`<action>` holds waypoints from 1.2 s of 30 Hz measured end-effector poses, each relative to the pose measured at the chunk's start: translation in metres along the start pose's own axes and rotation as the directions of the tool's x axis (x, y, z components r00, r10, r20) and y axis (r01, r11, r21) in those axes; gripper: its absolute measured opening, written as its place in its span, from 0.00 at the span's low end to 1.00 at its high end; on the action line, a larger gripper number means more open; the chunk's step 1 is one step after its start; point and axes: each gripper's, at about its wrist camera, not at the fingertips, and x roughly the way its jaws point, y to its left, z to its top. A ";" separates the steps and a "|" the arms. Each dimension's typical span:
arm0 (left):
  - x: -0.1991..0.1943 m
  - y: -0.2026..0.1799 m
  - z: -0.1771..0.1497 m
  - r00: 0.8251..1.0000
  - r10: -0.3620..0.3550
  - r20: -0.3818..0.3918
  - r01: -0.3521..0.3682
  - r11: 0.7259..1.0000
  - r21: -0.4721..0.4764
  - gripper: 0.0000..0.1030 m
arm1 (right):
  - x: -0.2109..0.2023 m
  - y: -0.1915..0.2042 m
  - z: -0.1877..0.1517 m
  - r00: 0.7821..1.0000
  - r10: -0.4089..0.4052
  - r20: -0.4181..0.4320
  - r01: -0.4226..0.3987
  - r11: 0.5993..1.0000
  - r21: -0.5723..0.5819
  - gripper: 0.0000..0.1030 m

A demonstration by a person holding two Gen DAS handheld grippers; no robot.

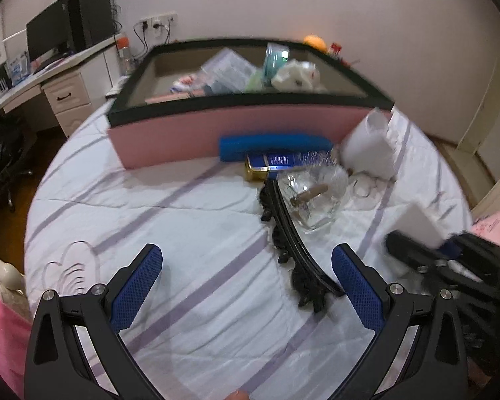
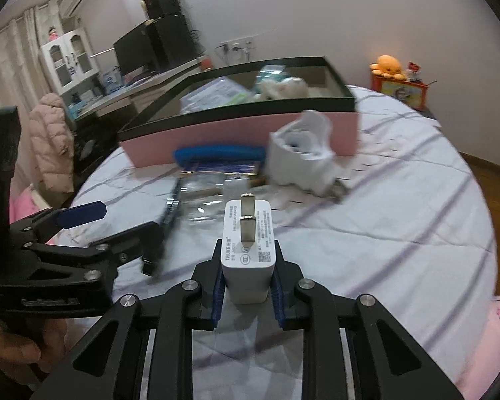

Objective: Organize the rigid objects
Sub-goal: 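Grasp the black hair clip with the left tool while the right tool grasps the white charger, then lower the clip and charger into the pink box and open both tools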

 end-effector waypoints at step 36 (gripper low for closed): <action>-0.060 0.047 0.071 0.979 -0.005 0.204 0.012 0.999 -0.035 0.15 | -0.021 0.014 0.078 0.995 0.032 0.096 -0.021 0.993 -0.113 0.23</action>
